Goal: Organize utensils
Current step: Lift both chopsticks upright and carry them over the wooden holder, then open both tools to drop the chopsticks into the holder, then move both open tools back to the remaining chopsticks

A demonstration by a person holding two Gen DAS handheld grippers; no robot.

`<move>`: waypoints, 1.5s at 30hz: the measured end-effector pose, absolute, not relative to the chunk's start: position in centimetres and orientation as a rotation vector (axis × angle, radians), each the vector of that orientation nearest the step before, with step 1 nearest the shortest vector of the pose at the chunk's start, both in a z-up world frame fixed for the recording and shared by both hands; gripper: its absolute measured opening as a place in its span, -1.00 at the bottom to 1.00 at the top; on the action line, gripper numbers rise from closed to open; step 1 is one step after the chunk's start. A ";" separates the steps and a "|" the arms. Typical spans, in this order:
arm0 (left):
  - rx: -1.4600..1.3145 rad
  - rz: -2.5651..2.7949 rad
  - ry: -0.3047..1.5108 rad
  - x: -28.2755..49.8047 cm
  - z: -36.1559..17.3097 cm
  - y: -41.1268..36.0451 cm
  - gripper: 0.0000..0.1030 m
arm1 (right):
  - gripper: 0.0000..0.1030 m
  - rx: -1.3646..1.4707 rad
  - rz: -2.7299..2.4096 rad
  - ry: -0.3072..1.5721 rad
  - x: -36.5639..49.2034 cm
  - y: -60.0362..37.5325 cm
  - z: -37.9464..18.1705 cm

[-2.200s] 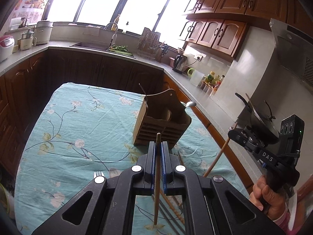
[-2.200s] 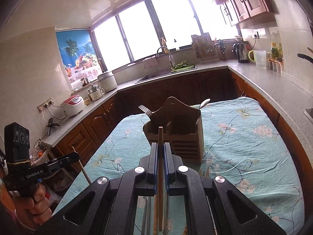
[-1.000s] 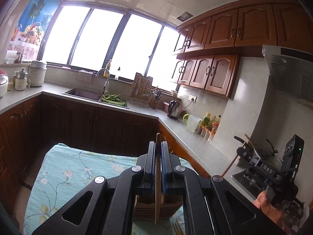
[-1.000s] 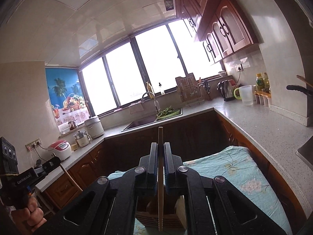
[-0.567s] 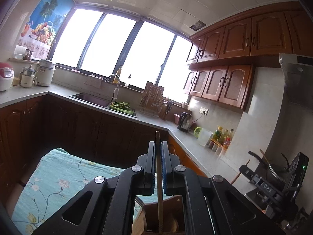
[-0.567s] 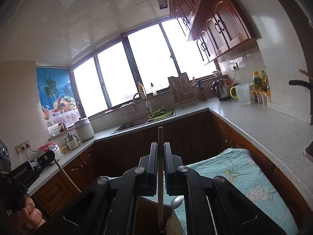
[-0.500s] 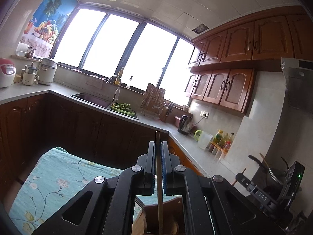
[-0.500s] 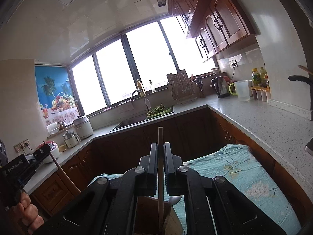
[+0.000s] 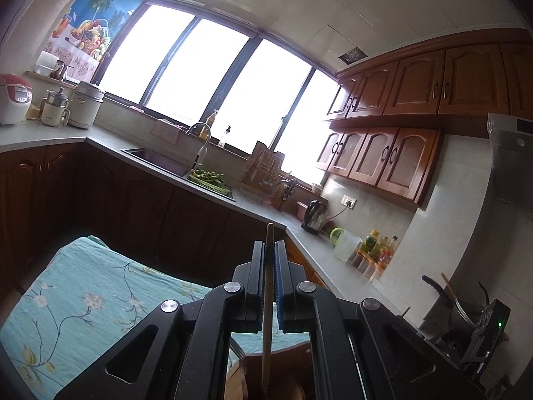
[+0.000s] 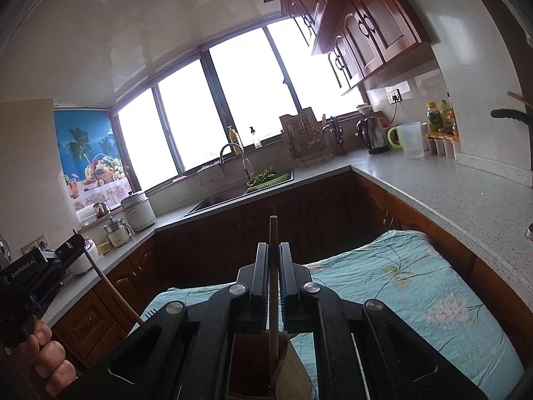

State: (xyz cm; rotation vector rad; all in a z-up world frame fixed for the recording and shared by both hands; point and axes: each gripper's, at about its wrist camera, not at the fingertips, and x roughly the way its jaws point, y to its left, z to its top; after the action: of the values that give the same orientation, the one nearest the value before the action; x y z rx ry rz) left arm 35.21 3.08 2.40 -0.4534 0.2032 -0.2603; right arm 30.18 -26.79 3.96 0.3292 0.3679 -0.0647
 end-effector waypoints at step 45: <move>-0.386 -0.174 0.456 28.2 2.0 5.6 0.77 | 0.95 0.365 -0.014 0.384 22.7 -26.7 4.8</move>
State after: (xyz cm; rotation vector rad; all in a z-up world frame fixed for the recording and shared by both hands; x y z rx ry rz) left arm 28.16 5.59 1.99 -0.3855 0.4555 -0.1737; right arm 22.74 -26.72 4.81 0.3650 0.3841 -0.0145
